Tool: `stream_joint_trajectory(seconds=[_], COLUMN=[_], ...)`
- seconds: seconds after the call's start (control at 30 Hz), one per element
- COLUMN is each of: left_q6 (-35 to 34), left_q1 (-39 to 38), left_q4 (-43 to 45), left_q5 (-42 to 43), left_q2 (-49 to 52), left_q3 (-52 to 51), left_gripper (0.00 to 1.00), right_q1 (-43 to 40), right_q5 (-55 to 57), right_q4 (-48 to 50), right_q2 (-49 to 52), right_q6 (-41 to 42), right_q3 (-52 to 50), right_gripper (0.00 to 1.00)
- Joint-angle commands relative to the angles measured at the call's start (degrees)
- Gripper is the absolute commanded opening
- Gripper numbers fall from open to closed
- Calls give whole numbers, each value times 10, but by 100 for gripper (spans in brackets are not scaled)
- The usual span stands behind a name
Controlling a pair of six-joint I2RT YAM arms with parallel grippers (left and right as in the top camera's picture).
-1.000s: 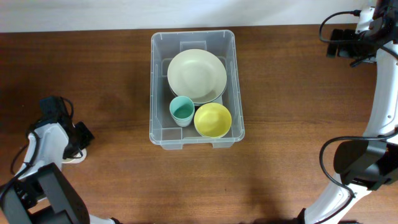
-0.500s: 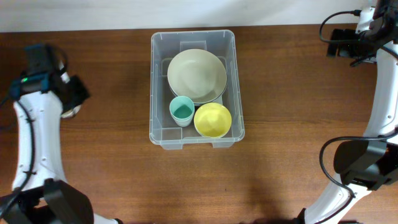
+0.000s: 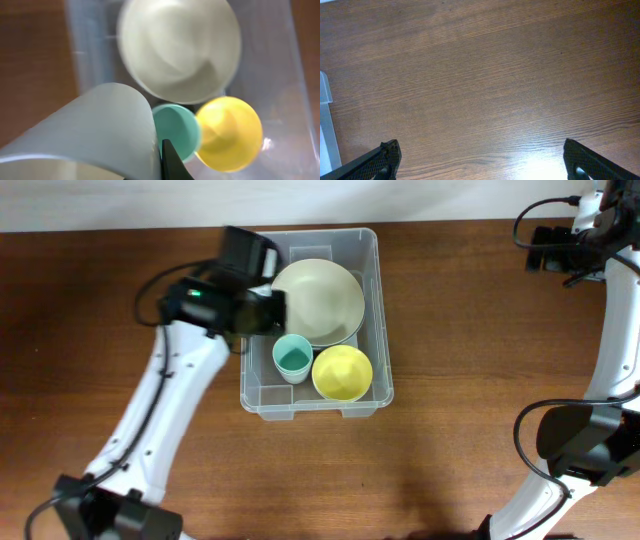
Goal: Pack container
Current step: 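Lift the cream cup and lower it into the mint cup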
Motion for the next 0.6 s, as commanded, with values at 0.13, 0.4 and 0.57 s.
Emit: stream_joint_trajectory(seconds=[0.13, 0.4, 0.57], left_q6=[7, 7, 7], left_q1=[-58, -68, -72], left_q4=[11, 3, -27], left_q5=[6, 41, 41], left_q2=[92, 105, 105], left_q3=[9, 9, 9], left_gripper=[1, 1, 1], right_q1=[-1, -1, -1], right_q5=[-3, -3, -3], right_q4=[0, 0, 0], right_q2=[-12, -12, -12], right_q6=[5, 5, 5], right_q3=[5, 5, 5], right_gripper=[99, 99, 99])
